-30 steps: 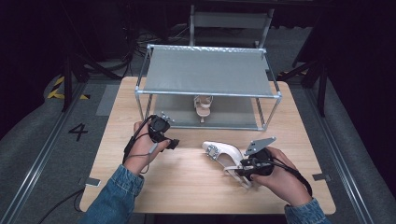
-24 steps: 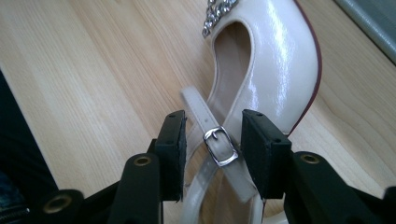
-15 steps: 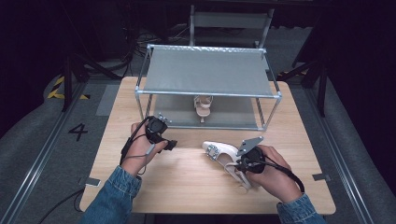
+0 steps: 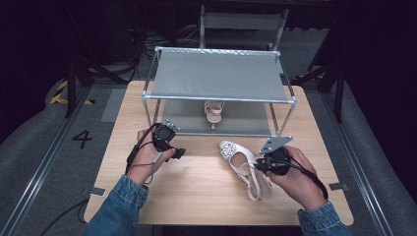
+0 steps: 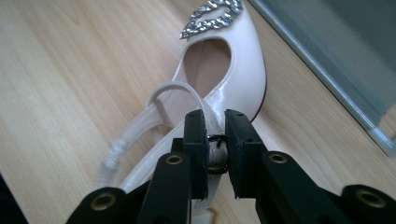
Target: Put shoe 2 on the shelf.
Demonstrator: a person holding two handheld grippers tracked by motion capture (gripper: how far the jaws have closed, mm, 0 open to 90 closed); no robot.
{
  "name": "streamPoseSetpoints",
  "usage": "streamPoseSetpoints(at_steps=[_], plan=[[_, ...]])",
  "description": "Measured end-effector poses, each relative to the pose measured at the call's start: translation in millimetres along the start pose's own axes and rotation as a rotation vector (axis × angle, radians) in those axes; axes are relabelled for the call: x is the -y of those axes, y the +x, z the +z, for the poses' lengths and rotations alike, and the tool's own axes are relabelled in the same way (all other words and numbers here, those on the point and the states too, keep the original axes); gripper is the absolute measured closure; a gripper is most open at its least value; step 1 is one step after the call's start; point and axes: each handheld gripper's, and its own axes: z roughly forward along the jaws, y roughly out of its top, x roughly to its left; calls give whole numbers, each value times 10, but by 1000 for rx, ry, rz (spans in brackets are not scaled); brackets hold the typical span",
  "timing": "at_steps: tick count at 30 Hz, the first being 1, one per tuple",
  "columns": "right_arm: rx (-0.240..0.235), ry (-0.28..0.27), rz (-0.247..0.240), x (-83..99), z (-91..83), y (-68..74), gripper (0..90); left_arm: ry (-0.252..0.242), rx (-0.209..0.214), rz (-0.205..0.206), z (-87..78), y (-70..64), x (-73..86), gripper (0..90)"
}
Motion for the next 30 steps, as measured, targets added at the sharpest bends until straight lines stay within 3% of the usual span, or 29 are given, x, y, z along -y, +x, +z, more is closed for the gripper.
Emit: streamPoseSetpoints(at_steps=[4,7,8,10,19,25,30], plan=[[25,28,65,70,47,-209,803,-3,0,-7,-3,12,7,280],[35,38,86,111,81,-290,804,-2,0,-5,-4,16,9,280],[30,65,107,151,122,-358,807,2,1,-6,-5,16,10,280],[58,76,109,188,150,-407,808,2,1,-5,-2,16,10,280],[38,54,139,226,137,-464,799,7,3,-4,5,18,13,279],[42,60,165,218,65,-445,729,9,4,-5,14,22,16,277],[41,27,184,226,-56,-443,645,24,5,6,29,19,6,274]])
